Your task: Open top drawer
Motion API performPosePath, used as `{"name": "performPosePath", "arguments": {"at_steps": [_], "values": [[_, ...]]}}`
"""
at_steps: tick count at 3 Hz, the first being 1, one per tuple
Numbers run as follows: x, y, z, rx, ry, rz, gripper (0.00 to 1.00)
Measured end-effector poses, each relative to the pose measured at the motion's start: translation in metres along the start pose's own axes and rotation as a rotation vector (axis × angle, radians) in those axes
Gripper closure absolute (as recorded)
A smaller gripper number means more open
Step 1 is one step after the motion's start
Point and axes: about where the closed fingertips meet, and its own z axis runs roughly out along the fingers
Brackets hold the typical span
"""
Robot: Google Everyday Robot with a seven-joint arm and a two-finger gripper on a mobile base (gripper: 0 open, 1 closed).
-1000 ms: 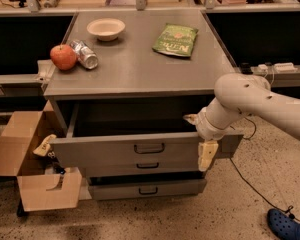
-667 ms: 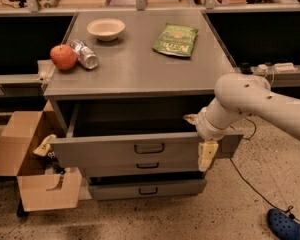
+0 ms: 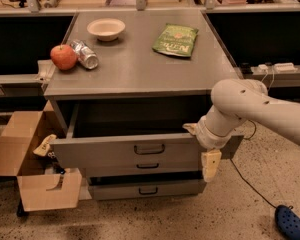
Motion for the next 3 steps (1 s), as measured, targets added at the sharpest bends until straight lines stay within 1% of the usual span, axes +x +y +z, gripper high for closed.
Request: {"name": "performPosePath", "arguments": {"at_steps": [1, 2, 3], "values": [[-0.001, 0.003, -0.004, -0.005, 0.002, 0.001, 0.17], [-0.001, 0.006, -0.006, -0.008, 0.002, 0.006, 0.40], [0.004, 0.036, -0.012, 0.006, -0.009, 0.055, 0.63]]}}
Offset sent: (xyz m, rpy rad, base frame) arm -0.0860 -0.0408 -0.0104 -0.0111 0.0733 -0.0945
